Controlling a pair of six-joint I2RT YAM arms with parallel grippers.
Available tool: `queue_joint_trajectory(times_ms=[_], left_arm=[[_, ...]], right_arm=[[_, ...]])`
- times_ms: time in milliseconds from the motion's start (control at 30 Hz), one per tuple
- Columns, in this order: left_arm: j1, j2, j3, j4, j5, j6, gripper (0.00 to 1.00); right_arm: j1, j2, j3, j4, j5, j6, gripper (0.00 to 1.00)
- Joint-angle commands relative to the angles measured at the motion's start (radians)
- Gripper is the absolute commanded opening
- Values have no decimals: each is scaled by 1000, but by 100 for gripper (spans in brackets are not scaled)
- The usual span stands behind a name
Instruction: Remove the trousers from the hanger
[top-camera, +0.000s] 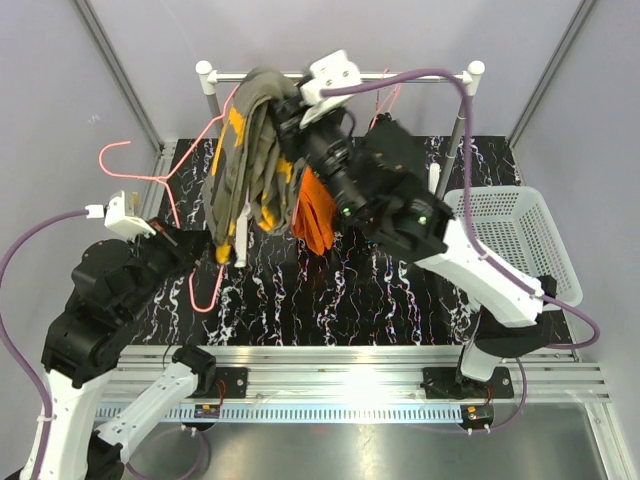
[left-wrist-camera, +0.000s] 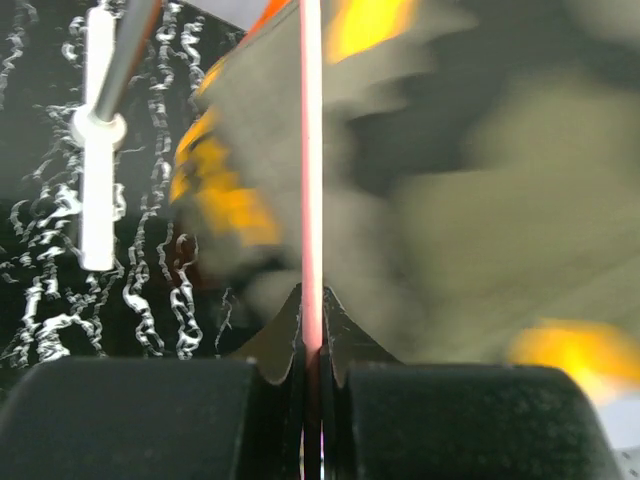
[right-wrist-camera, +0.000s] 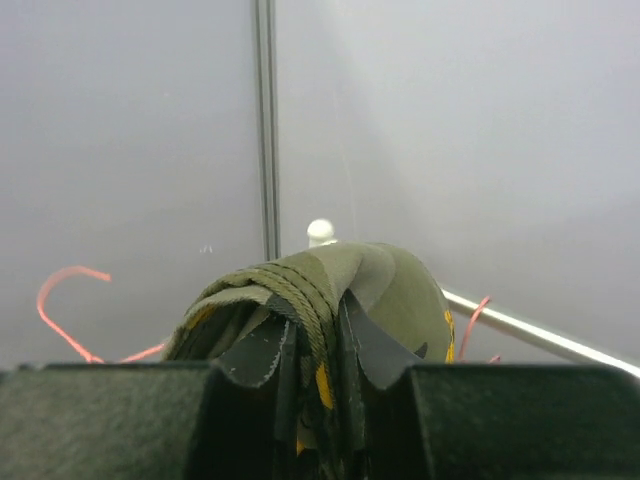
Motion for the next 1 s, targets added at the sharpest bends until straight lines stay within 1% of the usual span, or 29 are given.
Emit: queue_joint_trajectory(times_ms=[0,33,100,133,333,433,700,767,800,867,900,933,967], left_arm=[[-1,-6,-51,-6,-79,32,0],[-1,-6,-58,-14,-96,33,0],[-1,-10,-69,-23,-120,41,0],[-1,-12,-69,-28,-145,46,0],[-1,-7,-72,-55,-214,85,0],[-1,-6,-88,-55,-229,95,0],[-1,16,-80,-34,-231,102,0],[-1,20,-69,-37,-236,101,0],[-1,20,-59,-40,-236,105,0],[-1,19,-49,-43,-242,110,0],[-1,14,-42,-49,-243,118,0],[-1,13,-40,-52,-251,122,0],[-1,10,-39,-54,-255,125,0]], right_arm=[[-17,-12,211,-13,25,-49,0],[-15,-11,263,-23,34,-80,0],[-15,-15,303,-39,79,-118,0],[-15,-23,317,-38,96,-165,0],[-17,-100,325,-20,249,-336,0],[-18,-143,325,-9,281,-388,0],[-18,-241,308,0,312,-398,0],[-18,-248,300,12,335,-437,0],[-18,-261,290,35,344,-462,0],[-18,-278,216,104,405,-604,0],[-18,-302,175,212,425,-664,0],[-18,-319,81,258,471,-768,0],[-18,-337,26,302,487,-813,0]])
